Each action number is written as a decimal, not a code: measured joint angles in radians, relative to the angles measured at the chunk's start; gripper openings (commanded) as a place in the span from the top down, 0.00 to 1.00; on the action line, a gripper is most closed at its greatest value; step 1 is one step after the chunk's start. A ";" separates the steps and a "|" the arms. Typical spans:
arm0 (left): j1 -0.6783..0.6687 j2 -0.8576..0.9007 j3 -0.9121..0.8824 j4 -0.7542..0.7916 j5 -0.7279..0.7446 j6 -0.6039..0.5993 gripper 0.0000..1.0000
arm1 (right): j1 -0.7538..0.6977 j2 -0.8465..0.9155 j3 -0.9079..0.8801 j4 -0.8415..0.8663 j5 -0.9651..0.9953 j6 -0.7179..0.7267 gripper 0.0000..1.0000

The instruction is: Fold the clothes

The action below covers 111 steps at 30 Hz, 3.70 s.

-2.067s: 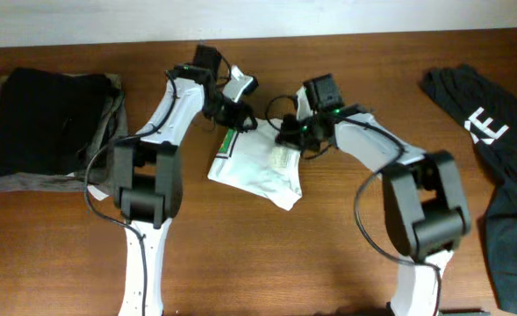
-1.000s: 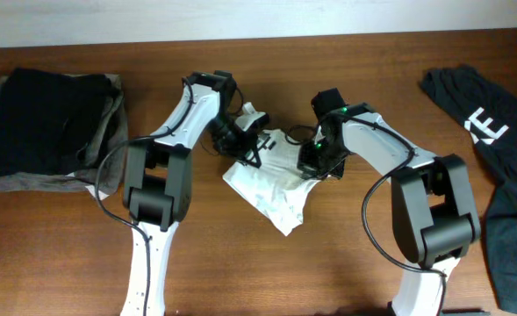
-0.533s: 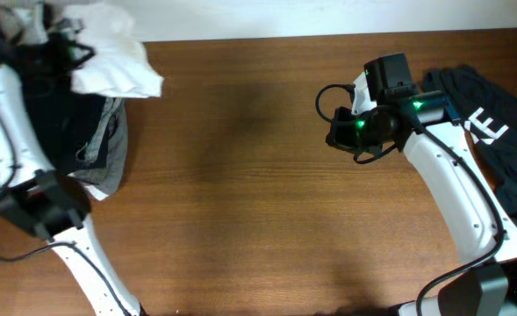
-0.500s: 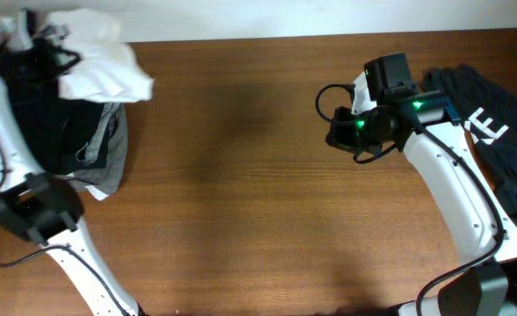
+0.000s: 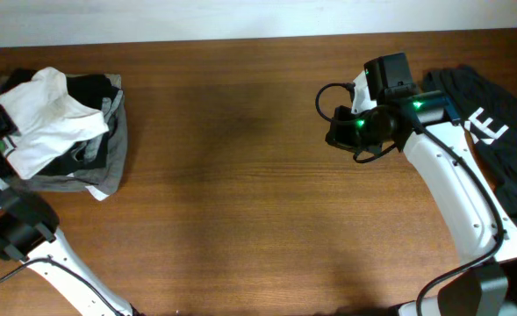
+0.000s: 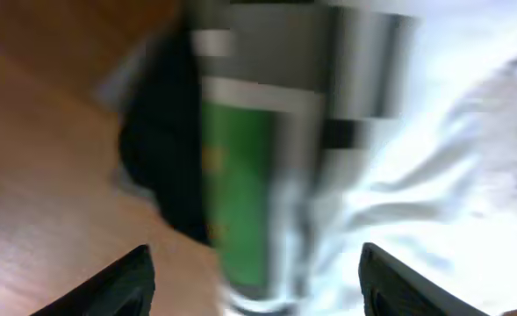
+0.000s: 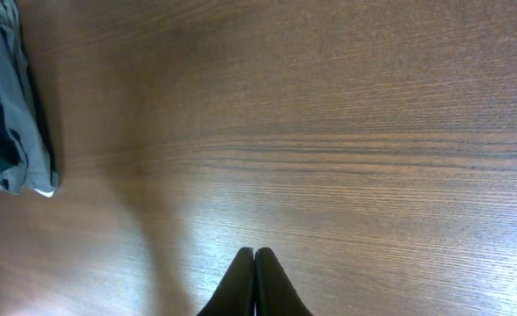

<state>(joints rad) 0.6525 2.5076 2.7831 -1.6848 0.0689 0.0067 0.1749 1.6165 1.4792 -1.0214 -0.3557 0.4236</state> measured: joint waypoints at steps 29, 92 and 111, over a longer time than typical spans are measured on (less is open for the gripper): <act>-0.070 -0.141 -0.176 0.341 -0.058 0.109 1.00 | 0.000 0.000 0.000 0.004 0.000 0.023 0.96; -0.640 -0.990 -0.415 0.119 0.232 0.209 0.01 | -0.243 -1.520 -1.085 0.567 -0.040 -0.786 0.01; -0.640 -0.989 -0.416 0.119 0.231 0.209 0.01 | -0.243 -1.602 -1.375 0.723 -0.047 -0.681 0.01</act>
<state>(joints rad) 0.0120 1.5185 2.3672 -1.5661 0.3000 0.2153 -0.0677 0.0147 0.1040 -0.2985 -0.4026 -0.2573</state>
